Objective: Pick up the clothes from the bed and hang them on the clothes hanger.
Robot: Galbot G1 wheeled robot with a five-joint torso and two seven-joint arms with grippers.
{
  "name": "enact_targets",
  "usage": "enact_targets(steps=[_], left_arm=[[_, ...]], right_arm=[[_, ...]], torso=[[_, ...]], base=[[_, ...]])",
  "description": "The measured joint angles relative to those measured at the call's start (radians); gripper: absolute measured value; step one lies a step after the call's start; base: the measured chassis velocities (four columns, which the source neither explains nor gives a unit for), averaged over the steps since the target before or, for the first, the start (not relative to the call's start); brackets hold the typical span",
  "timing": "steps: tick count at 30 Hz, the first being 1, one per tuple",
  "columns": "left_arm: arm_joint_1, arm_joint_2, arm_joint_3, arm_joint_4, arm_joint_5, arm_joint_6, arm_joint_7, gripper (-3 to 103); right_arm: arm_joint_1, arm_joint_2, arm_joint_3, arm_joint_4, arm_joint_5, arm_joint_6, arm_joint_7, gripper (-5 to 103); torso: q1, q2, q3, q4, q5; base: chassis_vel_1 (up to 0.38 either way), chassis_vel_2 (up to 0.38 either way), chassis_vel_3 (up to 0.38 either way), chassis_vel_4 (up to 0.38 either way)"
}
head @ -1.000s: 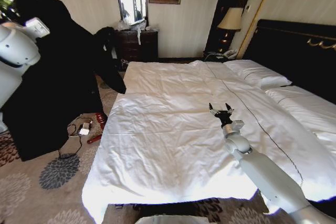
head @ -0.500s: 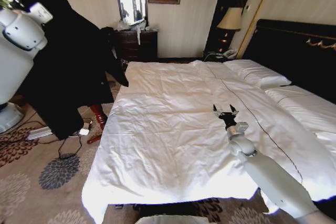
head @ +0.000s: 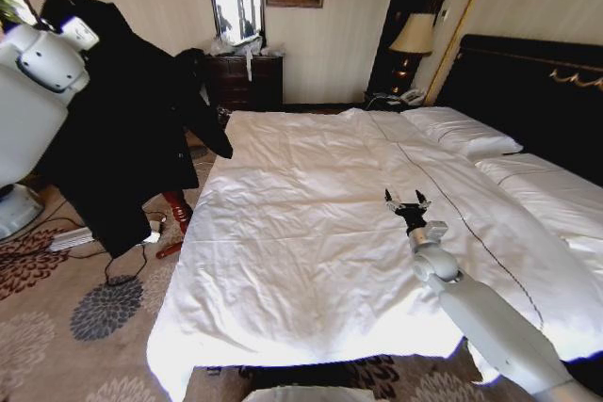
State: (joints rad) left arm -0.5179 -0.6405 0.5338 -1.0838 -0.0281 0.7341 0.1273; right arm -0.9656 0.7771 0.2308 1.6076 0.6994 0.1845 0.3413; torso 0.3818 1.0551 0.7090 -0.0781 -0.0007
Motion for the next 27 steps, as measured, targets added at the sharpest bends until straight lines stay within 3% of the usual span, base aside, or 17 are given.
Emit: enact_targets(steps=[3,5,14,16,18,21,23,27], left_arm=[[0.002,-0.004,0.001,0.013,-0.029,-0.003,-0.001,24],[-0.002,-0.012,0.005,0.032,-0.034,-0.003,-0.002,24],[0.013,-0.001,0.003,-0.015,-0.068,-0.001,-0.041,22],[0.024,0.002,-0.004,-0.023,-0.120,0.003,-0.084,31],[0.027,0.004,-0.006,-0.025,-0.139,0.003,-0.096,31],[0.073,0.024,-0.035,-0.054,-0.267,0.003,-0.152,47],[0.092,0.032,-0.046,-0.066,-0.307,0.003,-0.163,53],[0.206,0.070,-0.129,-0.119,-0.517,0.003,-0.207,70]], right_arm=[[-0.003,0.000,-0.001,0.000,-0.002,0.000,0.003,100],[-0.005,0.000,0.001,0.000,-0.003,0.000,0.004,100],[-0.008,-0.002,0.004,-0.002,-0.004,0.000,0.007,100],[-0.009,-0.003,0.004,-0.002,-0.004,0.000,0.008,100],[-0.009,-0.002,0.004,-0.002,-0.004,0.000,0.008,100],[-0.011,-0.001,0.002,-0.003,-0.007,0.000,0.008,100],[-0.012,-0.001,0.000,-0.003,-0.007,0.000,0.009,100],[-0.014,0.000,-0.006,-0.005,-0.010,0.000,0.010,100]], torso=[[0.000,0.000,0.000,0.0007,0.0015],[0.000,0.000,0.000,-0.0003,0.0012],[0.000,0.000,0.000,0.0002,0.0006],[0.000,0.000,0.000,0.0002,0.0002],[0.000,0.000,0.000,0.0001,0.0003],[0.000,0.000,0.000,0.0002,0.0006],[0.000,0.000,0.000,0.0002,0.0006],[0.000,0.000,0.000,0.0003,0.0004]], base=[[0.000,0.000,0.000,0.000],[0.000,0.000,0.000,0.000],[0.000,0.000,0.000,0.000],[0.000,0.000,0.000,0.000],[0.000,0.000,0.000,0.000],[0.000,0.000,0.000,0.000],[0.000,0.000,0.000,0.000],[0.000,0.000,0.000,0.000]])
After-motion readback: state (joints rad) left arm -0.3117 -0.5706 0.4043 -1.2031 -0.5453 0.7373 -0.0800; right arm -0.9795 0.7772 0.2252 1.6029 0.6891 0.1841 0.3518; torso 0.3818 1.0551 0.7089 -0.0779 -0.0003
